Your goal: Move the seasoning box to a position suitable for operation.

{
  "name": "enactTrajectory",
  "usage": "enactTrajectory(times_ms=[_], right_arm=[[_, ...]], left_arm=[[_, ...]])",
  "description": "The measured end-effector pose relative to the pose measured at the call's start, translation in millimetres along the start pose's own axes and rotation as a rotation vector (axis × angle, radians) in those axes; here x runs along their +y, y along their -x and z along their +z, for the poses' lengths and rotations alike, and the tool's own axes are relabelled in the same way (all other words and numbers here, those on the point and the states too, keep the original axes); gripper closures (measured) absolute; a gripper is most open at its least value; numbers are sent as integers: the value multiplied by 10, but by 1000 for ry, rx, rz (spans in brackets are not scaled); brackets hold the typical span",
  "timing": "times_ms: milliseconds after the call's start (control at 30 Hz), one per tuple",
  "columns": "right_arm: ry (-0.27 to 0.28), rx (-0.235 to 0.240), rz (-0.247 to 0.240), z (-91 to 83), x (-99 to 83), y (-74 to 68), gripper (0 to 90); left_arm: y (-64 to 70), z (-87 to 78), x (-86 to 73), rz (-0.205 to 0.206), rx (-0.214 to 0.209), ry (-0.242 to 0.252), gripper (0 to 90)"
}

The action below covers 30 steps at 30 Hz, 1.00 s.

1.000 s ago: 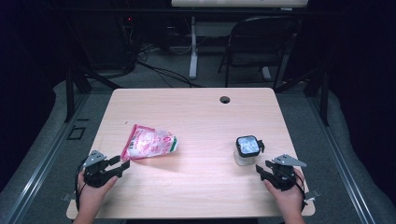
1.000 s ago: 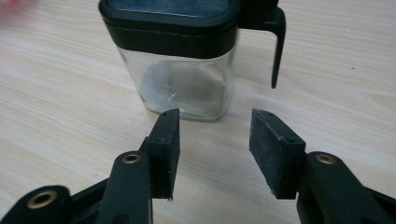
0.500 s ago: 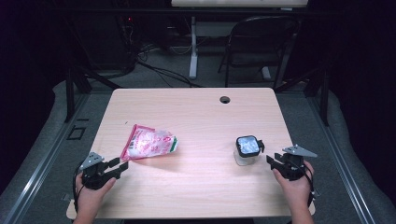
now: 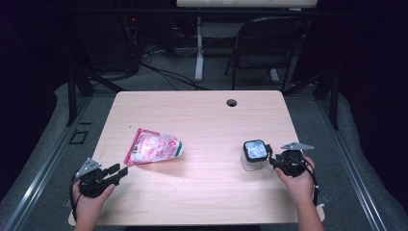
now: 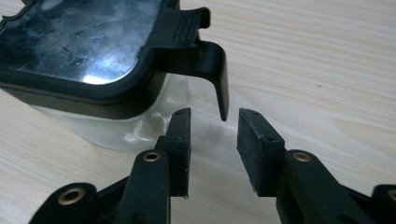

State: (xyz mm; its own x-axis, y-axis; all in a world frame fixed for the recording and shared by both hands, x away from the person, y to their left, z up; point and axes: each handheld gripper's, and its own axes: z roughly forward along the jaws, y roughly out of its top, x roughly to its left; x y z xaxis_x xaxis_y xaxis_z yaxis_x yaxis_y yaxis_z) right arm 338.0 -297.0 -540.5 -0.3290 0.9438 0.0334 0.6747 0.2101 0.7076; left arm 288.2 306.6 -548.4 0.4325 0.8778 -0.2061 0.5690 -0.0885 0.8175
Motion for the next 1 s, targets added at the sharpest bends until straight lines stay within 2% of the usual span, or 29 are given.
enactTrajectory(times_ms=[67,133,233,300,400,567,800,1000], right_arm=[[-3,4,11,33,11,-5,649],[-14,8,39,153,60,10,646],[-14,1,53,202,88,29,642],[4,10,75,234,95,39,650],[37,-11,43,256,53,2,697],[66,-26,27,272,36,-10,737],[106,-38,45,285,15,5,787],[100,-49,40,285,17,-6,798]], left_arm=[[3,3,-2,2,1,-1,571],[15,0,-4,6,2,-5,574],[24,-7,-5,13,1,-6,576],[31,-13,-8,18,1,-3,577],[24,-16,-19,20,-1,-2,585],[17,-20,-26,14,-1,-7,590],[27,-34,-43,15,7,-5,593],[36,-33,-51,14,12,-7,594]])
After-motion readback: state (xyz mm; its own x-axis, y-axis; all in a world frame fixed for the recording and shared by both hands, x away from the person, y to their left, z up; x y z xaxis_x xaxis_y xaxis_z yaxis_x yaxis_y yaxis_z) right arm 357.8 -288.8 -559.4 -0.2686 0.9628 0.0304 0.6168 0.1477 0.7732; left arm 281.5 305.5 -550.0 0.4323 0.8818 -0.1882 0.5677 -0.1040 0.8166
